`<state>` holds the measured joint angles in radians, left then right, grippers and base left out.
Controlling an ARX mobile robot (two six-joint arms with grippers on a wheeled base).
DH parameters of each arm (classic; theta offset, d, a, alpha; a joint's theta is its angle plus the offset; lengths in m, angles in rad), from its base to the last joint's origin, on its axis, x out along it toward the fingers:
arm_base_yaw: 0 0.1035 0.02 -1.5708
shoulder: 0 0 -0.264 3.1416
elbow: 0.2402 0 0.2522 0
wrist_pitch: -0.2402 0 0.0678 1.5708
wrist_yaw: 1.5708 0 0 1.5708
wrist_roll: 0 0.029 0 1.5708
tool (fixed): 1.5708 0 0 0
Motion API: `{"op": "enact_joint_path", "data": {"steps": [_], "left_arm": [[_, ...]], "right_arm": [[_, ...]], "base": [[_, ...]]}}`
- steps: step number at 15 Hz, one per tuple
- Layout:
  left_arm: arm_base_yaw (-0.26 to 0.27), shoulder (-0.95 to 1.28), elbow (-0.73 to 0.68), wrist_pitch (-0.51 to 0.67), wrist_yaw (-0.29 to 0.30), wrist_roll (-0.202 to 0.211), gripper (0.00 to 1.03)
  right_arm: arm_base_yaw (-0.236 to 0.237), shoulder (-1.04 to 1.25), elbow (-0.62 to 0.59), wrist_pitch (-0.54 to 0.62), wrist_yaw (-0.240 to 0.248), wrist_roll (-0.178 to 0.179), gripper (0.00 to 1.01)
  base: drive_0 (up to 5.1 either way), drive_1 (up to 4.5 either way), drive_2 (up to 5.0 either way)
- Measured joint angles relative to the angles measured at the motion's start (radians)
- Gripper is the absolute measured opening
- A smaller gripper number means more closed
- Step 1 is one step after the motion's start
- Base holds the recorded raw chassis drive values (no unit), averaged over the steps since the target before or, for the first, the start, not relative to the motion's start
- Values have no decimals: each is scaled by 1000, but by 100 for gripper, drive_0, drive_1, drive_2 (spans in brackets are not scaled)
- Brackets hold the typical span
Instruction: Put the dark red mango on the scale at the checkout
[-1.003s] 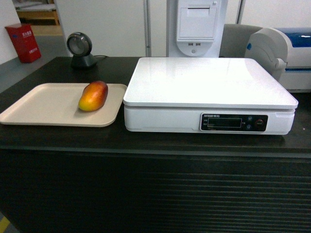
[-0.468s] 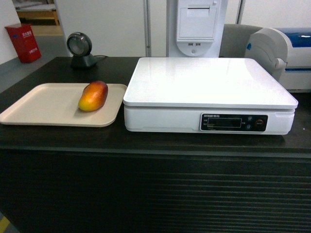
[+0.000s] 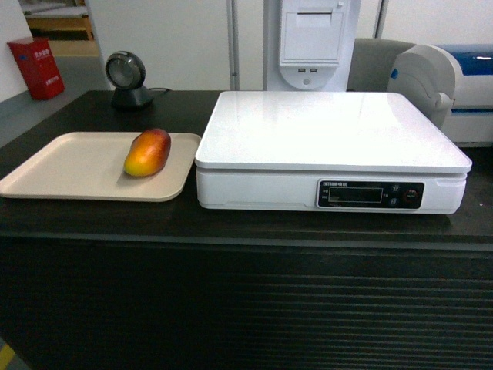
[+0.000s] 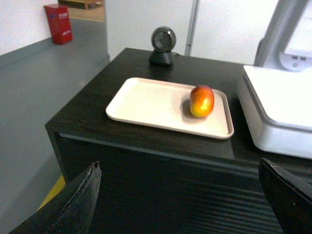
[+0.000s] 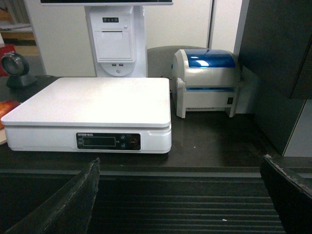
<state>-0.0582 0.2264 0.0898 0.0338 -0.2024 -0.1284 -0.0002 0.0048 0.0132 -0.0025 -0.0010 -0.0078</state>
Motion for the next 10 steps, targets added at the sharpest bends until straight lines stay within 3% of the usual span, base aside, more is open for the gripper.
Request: {"op": "enact_joint_path", "data": {"steps": [1, 2, 3, 4, 6, 8, 10], "left_arm": [[10, 46, 29, 34, -11, -10, 98], [31, 99, 50, 105, 46, -18, 98], [85, 190, 67, 189, 114, -18, 98], [147, 306, 83, 282, 183, -7, 98], [223, 579, 165, 477, 327, 25, 98], [236, 889, 340, 603, 410, 54, 98], [201, 1197, 548, 571, 436, 68, 98]], "right_arm": [[0, 0, 0, -1, 0, 0, 98], [0, 0, 0, -1, 1, 0, 98], [0, 0, 0, -1, 1, 0, 98], [0, 0, 0, -1, 1, 0, 98], [0, 0, 0, -1, 1, 0, 98], [0, 0, 0, -1, 1, 0, 98], [0, 0, 0, -1, 1, 0, 98]], "base": [[-2, 337, -342], [-2, 337, -342], [-2, 337, -342], [0, 0, 0], [0, 0, 0], [0, 0, 0], [0, 0, 0]]}}
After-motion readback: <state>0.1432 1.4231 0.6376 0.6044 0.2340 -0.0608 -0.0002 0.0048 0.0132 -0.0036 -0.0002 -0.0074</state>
